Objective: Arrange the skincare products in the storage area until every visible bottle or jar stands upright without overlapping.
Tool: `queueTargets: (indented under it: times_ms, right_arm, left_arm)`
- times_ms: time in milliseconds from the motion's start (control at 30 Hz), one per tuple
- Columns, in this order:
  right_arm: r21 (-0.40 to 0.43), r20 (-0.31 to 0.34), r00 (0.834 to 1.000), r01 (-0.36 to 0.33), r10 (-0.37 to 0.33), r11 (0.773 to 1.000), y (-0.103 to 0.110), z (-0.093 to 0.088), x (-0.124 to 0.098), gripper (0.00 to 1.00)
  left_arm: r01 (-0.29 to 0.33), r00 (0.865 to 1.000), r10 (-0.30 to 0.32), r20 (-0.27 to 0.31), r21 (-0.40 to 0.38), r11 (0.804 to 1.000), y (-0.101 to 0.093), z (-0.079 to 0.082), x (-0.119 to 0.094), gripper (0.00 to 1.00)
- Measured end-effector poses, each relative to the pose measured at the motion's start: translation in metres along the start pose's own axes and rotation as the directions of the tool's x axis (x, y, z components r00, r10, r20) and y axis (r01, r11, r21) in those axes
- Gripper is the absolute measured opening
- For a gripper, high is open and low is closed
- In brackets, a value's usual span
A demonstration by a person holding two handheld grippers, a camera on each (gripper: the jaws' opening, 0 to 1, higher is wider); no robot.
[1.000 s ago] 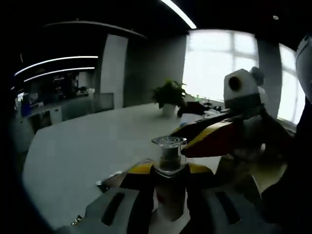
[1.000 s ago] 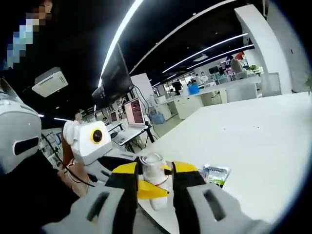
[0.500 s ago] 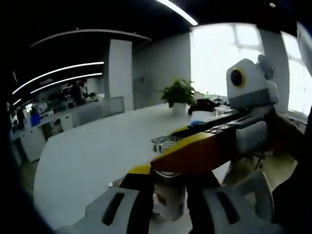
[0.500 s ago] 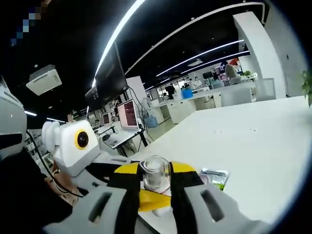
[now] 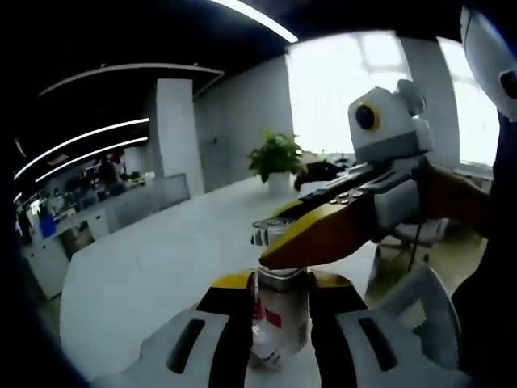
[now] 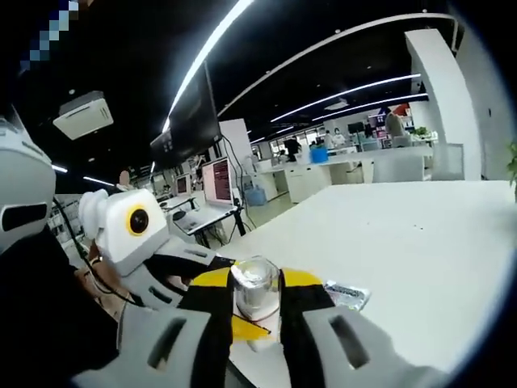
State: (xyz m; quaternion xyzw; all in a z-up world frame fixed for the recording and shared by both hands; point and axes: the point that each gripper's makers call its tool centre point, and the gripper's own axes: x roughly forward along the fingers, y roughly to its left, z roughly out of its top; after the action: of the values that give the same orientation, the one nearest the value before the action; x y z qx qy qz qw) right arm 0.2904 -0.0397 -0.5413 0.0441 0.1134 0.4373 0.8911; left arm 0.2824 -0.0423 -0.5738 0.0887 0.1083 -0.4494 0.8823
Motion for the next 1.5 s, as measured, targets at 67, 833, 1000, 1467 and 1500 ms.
queueTargets:
  times_ms: [67, 833, 1000, 1467, 1500]
  right_arm:
    - [-0.019, -0.008, 1.0, 0.027, -0.027, 0.999, -0.009, -0.001, -0.005, 0.2]
    - [-0.212, -0.088, 0.996, 0.006, -0.026, 0.977, -0.06, -0.11, -0.004, 0.21]
    - [-0.21, -0.096, 0.995, -0.005, -0.015, 0.978, -0.061, -0.115, 0.001, 0.21]
    - [-0.196, -0.1, 0.995, -0.022, 0.002, 0.98, -0.059, -0.12, 0.001, 0.3]
    - [-0.194, -0.103, 0.995, -0.02, 0.0, 0.981, -0.06, -0.12, 0.001, 0.31]
  left_arm:
    - [0.002, 1.0, -0.002, -0.006, -0.013, 1.0, 0.003, -0.003, -0.002, 0.28]
    - [-0.04, 0.999, 0.038, -0.012, -0.177, 0.983, 0.031, -0.026, -0.023, 0.22]
    - [-0.037, 0.999, 0.036, -0.007, -0.191, 0.981, 0.028, -0.026, -0.021, 0.21]
    - [-0.03, 0.999, 0.022, -0.045, -0.185, 0.982, 0.028, -0.035, -0.021, 0.22]
    - [-0.028, 0.999, 0.02, -0.048, -0.18, 0.983, 0.028, -0.036, -0.021, 0.22]
